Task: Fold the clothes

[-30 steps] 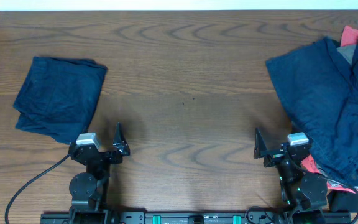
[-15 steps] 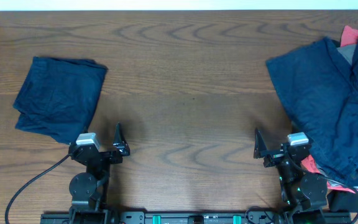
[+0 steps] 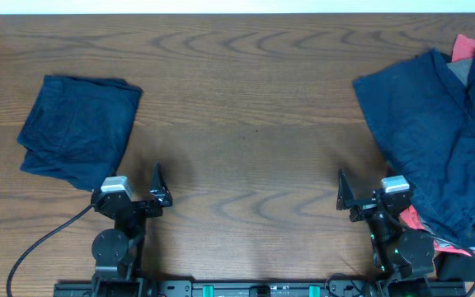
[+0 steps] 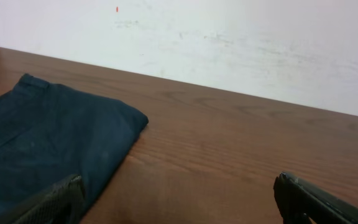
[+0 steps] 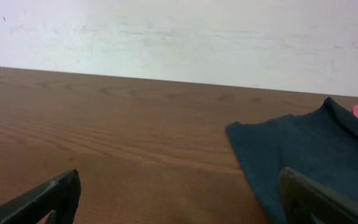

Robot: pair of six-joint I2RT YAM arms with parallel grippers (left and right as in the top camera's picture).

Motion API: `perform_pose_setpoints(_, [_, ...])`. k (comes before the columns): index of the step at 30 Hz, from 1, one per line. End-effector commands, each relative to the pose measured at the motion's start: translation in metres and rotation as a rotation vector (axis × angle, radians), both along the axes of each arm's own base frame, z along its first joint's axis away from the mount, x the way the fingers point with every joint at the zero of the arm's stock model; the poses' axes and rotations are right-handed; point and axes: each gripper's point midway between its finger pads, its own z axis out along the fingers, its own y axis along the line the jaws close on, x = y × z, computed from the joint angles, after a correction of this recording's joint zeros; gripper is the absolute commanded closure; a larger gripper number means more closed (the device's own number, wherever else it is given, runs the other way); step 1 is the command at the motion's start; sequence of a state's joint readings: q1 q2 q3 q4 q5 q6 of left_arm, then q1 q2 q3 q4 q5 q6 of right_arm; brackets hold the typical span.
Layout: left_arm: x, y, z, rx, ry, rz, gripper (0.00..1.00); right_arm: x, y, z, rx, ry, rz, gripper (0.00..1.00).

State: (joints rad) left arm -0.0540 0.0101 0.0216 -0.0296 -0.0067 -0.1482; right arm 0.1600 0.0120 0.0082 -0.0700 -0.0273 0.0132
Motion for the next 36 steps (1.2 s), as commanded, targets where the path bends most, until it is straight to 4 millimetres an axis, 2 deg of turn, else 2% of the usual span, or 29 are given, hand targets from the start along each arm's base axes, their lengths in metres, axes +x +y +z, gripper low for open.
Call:
perform_pose_setpoints(1, [-0.0011,0.0028,-0.0179,0.025,0.055,0.011,0.02,-0.0001,-0.0005,-0.0002,-0.013,-0.005,0.001,0.01])
perform_pose_setpoints(24, [-0.0011,0.0028,-0.0178,0.024,0.055,0.011,0.02,-0.0002,-0.0002,0.0,-0.012,-0.005,0.003,0.01])
perform_pose_setpoints(28, [-0.0011,0.0028,-0.0178,0.024,0.055,0.011,0.02,-0.0002,0.0002,0.0004,0.071,0.008,-0.001,0.01])
perform_pose_setpoints(32, [-0.0007,0.0026,-0.0155,0.02,0.046,0.01,0.02,-0.0009,0.0054,0.0093,0.156,-0.01,0.027,0.01])
perform_pose_setpoints(36, [-0.0011,-0.0048,-0.0159,-0.034,0.051,-0.026,0.02,-0.0019,0.005,0.0026,0.198,0.039,0.019,0.01])
